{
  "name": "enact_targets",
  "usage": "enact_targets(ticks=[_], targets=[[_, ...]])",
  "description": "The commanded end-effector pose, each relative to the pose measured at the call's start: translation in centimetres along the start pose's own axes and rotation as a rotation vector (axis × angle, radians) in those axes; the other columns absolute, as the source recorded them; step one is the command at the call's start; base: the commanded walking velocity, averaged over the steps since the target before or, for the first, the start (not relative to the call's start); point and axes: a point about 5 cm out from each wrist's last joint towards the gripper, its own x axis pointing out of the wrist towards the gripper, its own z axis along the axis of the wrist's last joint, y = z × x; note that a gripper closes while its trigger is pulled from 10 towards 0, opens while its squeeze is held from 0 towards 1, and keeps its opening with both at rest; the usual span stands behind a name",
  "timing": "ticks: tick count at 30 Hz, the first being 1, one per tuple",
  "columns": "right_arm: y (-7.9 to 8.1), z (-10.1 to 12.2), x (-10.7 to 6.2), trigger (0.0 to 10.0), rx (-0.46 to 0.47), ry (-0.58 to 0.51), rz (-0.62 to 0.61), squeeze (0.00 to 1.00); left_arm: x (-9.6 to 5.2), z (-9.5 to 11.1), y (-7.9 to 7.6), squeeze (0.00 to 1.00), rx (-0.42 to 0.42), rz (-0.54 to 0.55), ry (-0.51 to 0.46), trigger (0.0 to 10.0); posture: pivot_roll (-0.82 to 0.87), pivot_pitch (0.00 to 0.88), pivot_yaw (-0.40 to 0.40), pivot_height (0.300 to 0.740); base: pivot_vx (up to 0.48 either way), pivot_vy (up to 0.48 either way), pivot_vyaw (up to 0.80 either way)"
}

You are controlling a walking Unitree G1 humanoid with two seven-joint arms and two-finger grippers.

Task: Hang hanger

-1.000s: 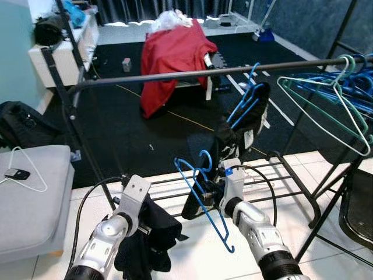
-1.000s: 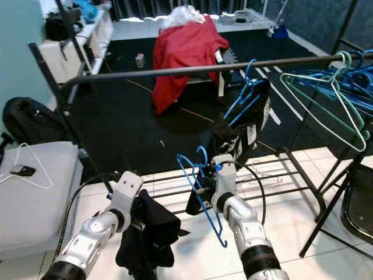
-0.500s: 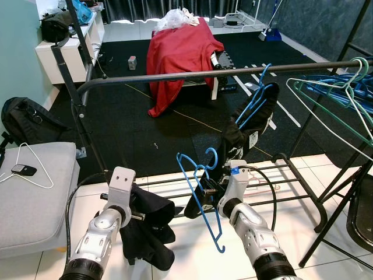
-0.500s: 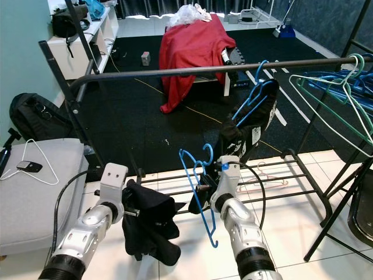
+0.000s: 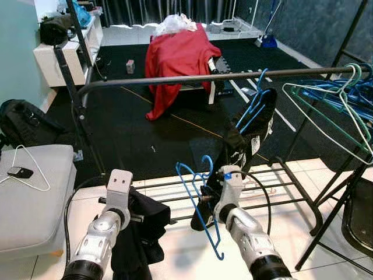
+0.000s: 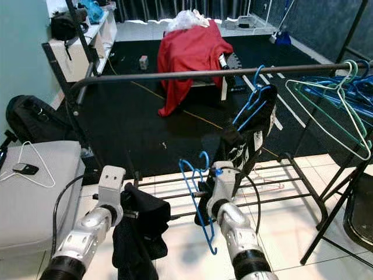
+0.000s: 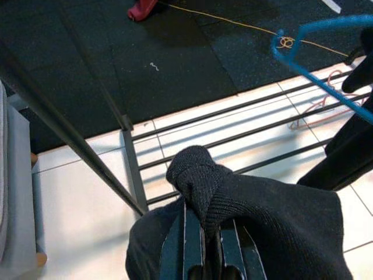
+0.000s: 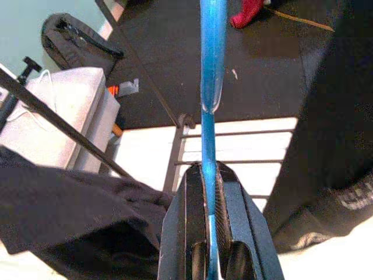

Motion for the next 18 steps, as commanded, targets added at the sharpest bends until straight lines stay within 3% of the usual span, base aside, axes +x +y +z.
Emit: enact_targets(ticks=[1,8,14,18], targets=[[-0.2,0.7,0.3,10.0,0.027,-0.029,-0.025,0.00,0.5,1.5,-0.6,0.00,0.034,-0.026,-0.051,10.0,-0.06,0.002,0.001,0.740,0.000,0.000,0.00],[-1.2,0.4,0.0,10.0,0.048,-0.021,-0.071,0.00,0.8,1.8,-1.2,0.00,0.026,-0.049,-0.057,10.0,-0.07,0.000,-0.004,0.740,0.000,0.000,0.00],[-0.6,2.0,0.7,10.0,0.017,-0.054,-0.038,0.00,1.5,3.2,-0.2,0.00,0.018,-0.024,-0.070,10.0,-0.08,0.000,0.010,0.740,0.000,0.000,0.00],[-1.0,1.0,0.5,10.0,0.020,-0.034,-0.071,0.00,1.5,2.8,-0.9,0.00,0.050,-0.052,-0.064,10.0,-0.09,0.000,0.027,0.740,0.000,0.000,0.00]])
